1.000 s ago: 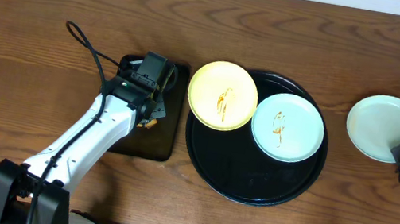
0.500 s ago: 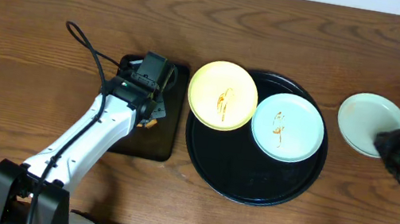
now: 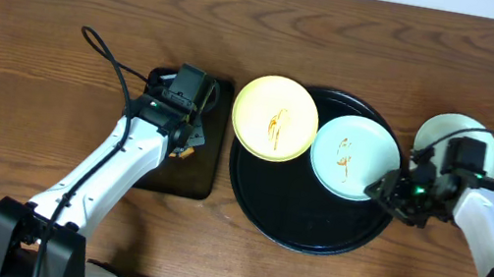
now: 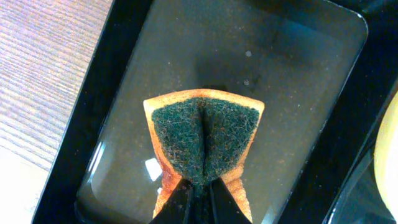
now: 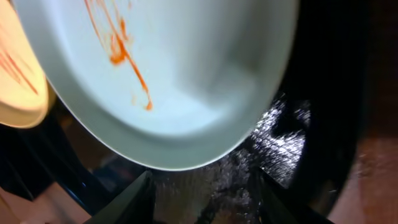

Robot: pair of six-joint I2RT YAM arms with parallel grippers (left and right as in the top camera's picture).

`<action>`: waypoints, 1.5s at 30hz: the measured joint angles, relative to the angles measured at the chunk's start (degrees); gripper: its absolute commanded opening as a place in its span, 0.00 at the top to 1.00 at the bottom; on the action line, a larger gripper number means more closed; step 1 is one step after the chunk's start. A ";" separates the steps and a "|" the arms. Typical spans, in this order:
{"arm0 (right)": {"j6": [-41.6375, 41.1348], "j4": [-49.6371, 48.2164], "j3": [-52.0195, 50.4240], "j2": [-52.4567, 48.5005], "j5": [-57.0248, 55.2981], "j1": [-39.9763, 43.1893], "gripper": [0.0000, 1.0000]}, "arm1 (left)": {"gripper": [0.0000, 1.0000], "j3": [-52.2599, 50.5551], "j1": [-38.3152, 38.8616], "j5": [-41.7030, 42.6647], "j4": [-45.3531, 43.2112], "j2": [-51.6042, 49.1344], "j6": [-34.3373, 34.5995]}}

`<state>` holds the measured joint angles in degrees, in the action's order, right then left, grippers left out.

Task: Clean dirty plates on tray and stack at the side
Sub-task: 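Move right gripper back to grip the remaining blue plate rim, then scrub the second blue plate with the sponge in the left gripper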

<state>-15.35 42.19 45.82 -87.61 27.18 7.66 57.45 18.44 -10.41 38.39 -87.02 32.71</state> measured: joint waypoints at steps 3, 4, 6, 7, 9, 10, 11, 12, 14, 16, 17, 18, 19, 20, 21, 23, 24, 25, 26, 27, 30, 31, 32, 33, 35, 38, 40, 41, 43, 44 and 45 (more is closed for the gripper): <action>-2.67 -0.04 -0.42 0.00 -2.82 -2.10 0.50 | 0.92 0.00 0.00 0.00 0.00 0.00 0.00; -3.52 -0.09 -0.55 0.00 -3.76 -2.49 0.50 | 0.92 0.00 0.00 0.00 -0.02 0.00 0.00; -6.08 -0.55 -0.98 0.00 -5.35 -3.54 0.51 | 0.92 0.00 0.00 0.00 0.00 0.00 0.00; -7.34 -0.96 -1.25 0.00 -6.16 -3.91 0.53 | 0.92 0.00 0.00 0.00 0.00 0.00 0.00; -9.97 -2.19 -1.90 0.00 -7.56 -4.50 0.55 | 0.92 0.00 0.00 0.00 0.00 0.00 0.00; -11.06 -2.78 -2.23 0.00 -8.00 -4.70 0.58 | 0.92 0.00 0.00 -0.02 0.00 0.00 0.00; -12.39 -4.13 -2.82 0.00 -8.52 -4.94 0.65 | 0.92 0.00 0.00 0.00 0.00 0.00 0.00; -13.79 -5.57 -3.41 0.00 -9.09 -5.20 0.69 | 0.92 0.00 0.00 0.00 0.02 0.00 0.00; -15.74 -7.69 -4.20 0.00 -9.70 -6.14 0.72 | 0.92 0.00 0.00 -0.02 0.00 0.00 0.00; -16.41 -8.46 -4.44 0.00 -9.99 -6.86 0.79 | 0.92 0.00 0.00 0.00 -0.02 0.00 0.00; -17.00 -8.74 -4.50 0.00 -10.40 -7.30 0.83 | 0.92 0.00 0.00 0.00 0.00 0.00 -0.02; -17.29 -8.79 -4.52 0.00 -10.69 -7.74 0.88 | 0.92 0.00 0.00 0.00 0.00 0.00 0.00; -17.53 -8.74 -4.55 0.00 -11.08 -8.17 0.94 | 0.92 0.00 0.00 0.00 0.00 0.00 0.00; -17.84 -8.83 -4.59 0.00 -11.45 -8.66 0.99 | 0.92 0.00 0.00 0.00 0.00 0.00 0.00; -18.23 -8.90 -4.59 0.02 -11.61 -8.83 0.99 | 0.92 0.00 0.00 0.00 0.00 0.00 0.00; -18.45 -8.39 -4.59 0.02 -11.87 -9.44 0.99 | 0.93 0.00 0.00 0.00 0.09 0.00 0.00; -18.36 -7.78 -4.61 0.02 -11.93 -10.10 0.99 | 0.93 0.00 0.00 0.00 0.09 0.00 0.00; -18.36 -7.17 -4.61 0.04 -12.00 -10.82 0.99 | 0.92 0.00 -0.02 0.22 0.13 0.00 -0.15; -18.38 -6.67 -4.61 0.04 -11.98 -11.26 0.99 | 0.92 0.00 -0.02 0.68 0.11 0.00 -0.35; -18.40 -6.16 -4.63 0.02 -12.09 -11.98 0.99 | 0.93 0.00 0.00 1.38 0.00 0.00 -0.94; -18.47 -4.68 -4.63 0.02 -12.09 -13.25 0.99 | 0.93 0.00 0.31 3.08 -0.52 0.00 -3.06; -18.47 -4.00 -4.63 0.02 -12.04 -13.81 0.99 | 0.93 0.00 0.66 3.96 -1.03 0.00 -4.17; -18.51 -3.78 -4.63 0.02 -12.02 -14.08 0.99 | 0.93 0.00 1.01 4.61 -1.40 0.00 -4.90; -18.51 -3.48 -4.63 0.02 -12.13 -14.40 0.99 | 0.92 -0.02 1.66 5.70 -2.21 0.02 -5.90; -18.53 -3.13 -4.63 0.04 -12.39 -15.21 0.99 | 0.93 -0.22 3.43 8.81 -5.09 0.02 -8.15; -18.53 -3.08 -4.63 0.09 -12.70 -16.35 0.99 | 0.92 -0.44 7.17 14.12 -10.12 0.07 -10.14; -18.53 -3.06 -4.63 0.13 -12.79 -16.92 0.99 | 0.93 -0.48 10.38 17.16 -13.60 0.11 -10.25; -18.53 -3.06 -4.63 0.13 -12.87 -17.07 0.99 | 0.93 -0.50 11.82 18.10 -14.86 0.13 -10.25; -18.53 -3.06 -4.63 0.15 -13.07 -17.38 0.99 | 0.92 -0.57 15.21 19.52 -17.84 0.11 -9.51; -18.53 -3.06 -4.63 0.13 -13.07 -17.38 0.99 | 0.93 -0.57 16.72 20.11 -19.30 0.11 -8.83; -18.53 -3.06 -4.63 0.13 -13.07 -17.38 0.99 | 0.93 -0.57 17.97 20.61 -20.41 0.11 -8.22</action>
<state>-33.89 39.13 41.19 -87.48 14.11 -9.72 56.88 36.40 10.20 17.98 -86.91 24.49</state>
